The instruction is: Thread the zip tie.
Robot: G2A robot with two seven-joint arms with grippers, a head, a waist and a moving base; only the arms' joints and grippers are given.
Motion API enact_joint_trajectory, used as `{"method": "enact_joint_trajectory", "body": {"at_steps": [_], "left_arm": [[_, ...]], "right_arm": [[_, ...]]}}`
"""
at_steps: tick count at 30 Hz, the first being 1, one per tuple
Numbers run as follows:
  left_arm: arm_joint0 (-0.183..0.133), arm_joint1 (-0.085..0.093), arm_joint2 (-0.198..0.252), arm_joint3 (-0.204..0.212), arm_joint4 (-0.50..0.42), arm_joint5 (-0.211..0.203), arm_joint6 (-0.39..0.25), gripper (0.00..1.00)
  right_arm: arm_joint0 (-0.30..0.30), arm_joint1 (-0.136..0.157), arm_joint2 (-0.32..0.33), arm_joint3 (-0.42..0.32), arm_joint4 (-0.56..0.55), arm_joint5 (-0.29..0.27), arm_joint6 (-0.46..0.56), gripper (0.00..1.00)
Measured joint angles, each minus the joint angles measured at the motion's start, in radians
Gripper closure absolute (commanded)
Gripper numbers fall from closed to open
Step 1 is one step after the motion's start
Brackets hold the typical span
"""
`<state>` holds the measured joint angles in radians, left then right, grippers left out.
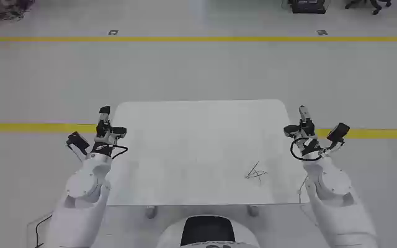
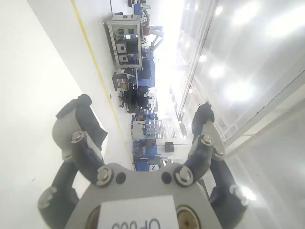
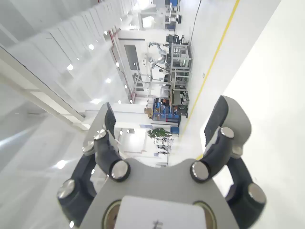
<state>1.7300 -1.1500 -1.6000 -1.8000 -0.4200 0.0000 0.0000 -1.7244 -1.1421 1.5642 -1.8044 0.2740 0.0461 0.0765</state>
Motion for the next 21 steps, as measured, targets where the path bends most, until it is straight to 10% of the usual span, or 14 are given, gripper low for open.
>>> {"method": "enact_joint_trajectory", "body": {"at_steps": [21], "left_arm": [[0.000, 0.000, 0.000, 0.000, 0.000, 0.000, 0.000, 0.00]], "right_arm": [[0.048, 0.019, -0.086, 0.017, -0.358, 0.152, 0.251, 0.00]]}}
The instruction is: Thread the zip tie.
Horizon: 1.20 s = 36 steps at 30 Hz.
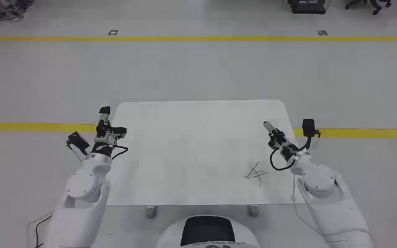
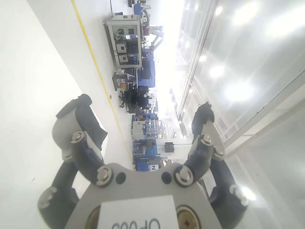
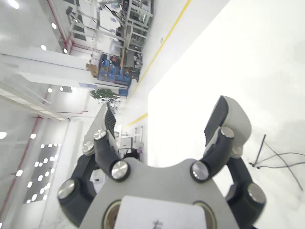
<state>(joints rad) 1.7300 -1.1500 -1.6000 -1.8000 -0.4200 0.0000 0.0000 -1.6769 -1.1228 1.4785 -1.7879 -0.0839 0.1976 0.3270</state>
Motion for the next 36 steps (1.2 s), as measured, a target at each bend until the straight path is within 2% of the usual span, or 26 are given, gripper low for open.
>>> {"method": "enact_joint_trajectory", "body": {"at_steps": [8, 10, 14, 17, 25, 32, 36], "left_arm": [[0.000, 0.000, 0.000, 0.000, 0.000, 0.000, 0.000, 0.00], [0.000, 0.000, 0.000, 0.000, 0.000, 0.000, 0.000, 0.00], [0.000, 0.000, 0.000, 0.000, 0.000, 0.000, 0.000, 0.00], [0.000, 0.000, 0.000, 0.000, 0.000, 0.000, 0.000, 0.00], [0.000, 0.000, 0.000, 0.000, 0.000, 0.000, 0.000, 0.00], [0.000, 0.000, 0.000, 0.000, 0.000, 0.000, 0.000, 0.00], [0.000, 0.000, 0.000, 0.000, 0.000, 0.000, 0.000, 0.00]], "right_arm": [[-0.001, 0.000, -0.001, 0.000, 0.002, -0.002, -0.001, 0.00], [-0.002, 0.002, -0.014, -0.001, -0.040, -0.005, 0.013, 0.00], [0.009, 0.006, -0.042, 0.002, -0.137, 0.039, 0.070, 0.00], [0.023, 0.005, -0.046, 0.010, -0.147, 0.082, 0.079, 0.00], [0.022, 0.006, -0.058, 0.014, -0.174, 0.075, 0.086, 0.00], [0.066, 0.014, -0.132, 0.043, -0.350, 0.140, 0.227, 0.00], [0.075, 0.014, -0.137, 0.049, -0.366, 0.143, 0.242, 0.00]]}}
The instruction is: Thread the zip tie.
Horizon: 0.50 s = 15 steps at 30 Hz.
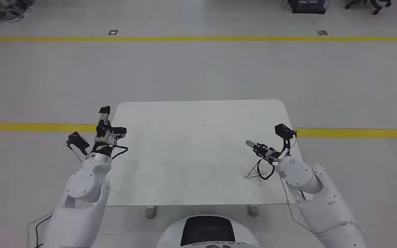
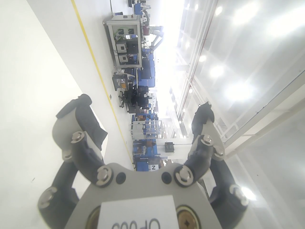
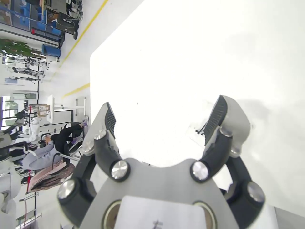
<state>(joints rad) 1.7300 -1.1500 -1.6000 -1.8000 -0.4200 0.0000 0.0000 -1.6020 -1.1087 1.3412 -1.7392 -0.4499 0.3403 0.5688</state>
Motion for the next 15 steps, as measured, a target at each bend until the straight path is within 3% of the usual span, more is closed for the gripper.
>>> {"method": "enact_joint_trajectory", "body": {"at_steps": [6, 15], "left_arm": [[0.000, 0.000, 0.000, 0.000, 0.000, 0.000, 0.000, 0.00], [0.000, 0.000, 0.000, 0.000, 0.000, 0.000, 0.000, 0.00]], "right_arm": [[-0.003, 0.001, -0.003, 0.002, -0.012, -0.008, -0.006, 0.00], [0.011, 0.010, -0.044, 0.001, -0.192, -0.005, 0.074, 0.00]]}}
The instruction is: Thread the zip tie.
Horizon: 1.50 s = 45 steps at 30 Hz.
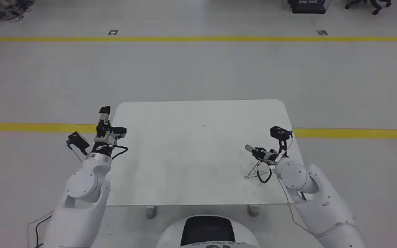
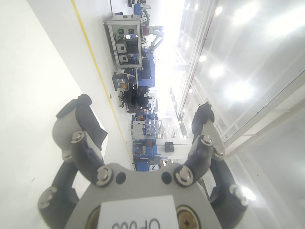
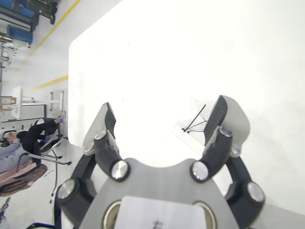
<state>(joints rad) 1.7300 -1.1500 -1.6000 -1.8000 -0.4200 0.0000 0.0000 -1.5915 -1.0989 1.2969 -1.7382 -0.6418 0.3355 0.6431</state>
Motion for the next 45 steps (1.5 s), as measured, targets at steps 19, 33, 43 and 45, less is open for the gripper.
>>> {"method": "enact_joint_trajectory", "body": {"at_steps": [19, 33, 43, 45], "left_arm": [[0.000, 0.000, 0.000, 0.000, 0.000, 0.000, 0.000, 0.00], [0.000, 0.000, 0.000, 0.000, 0.000, 0.000, 0.000, 0.00], [0.000, 0.000, 0.000, 0.000, 0.000, 0.000, 0.000, 0.00], [0.000, 0.000, 0.000, 0.000, 0.000, 0.000, 0.000, 0.00]], "right_arm": [[-0.006, 0.012, -0.028, -0.018, -0.193, -0.052, 0.070, 0.00], [0.008, 0.014, -0.058, -0.005, -0.264, -0.076, 0.136, 0.00], [0.055, 0.005, -0.105, 0.007, -0.302, 0.001, 0.264, 0.00], [0.055, 0.005, -0.105, 0.007, -0.302, 0.001, 0.263, 0.00]]}}
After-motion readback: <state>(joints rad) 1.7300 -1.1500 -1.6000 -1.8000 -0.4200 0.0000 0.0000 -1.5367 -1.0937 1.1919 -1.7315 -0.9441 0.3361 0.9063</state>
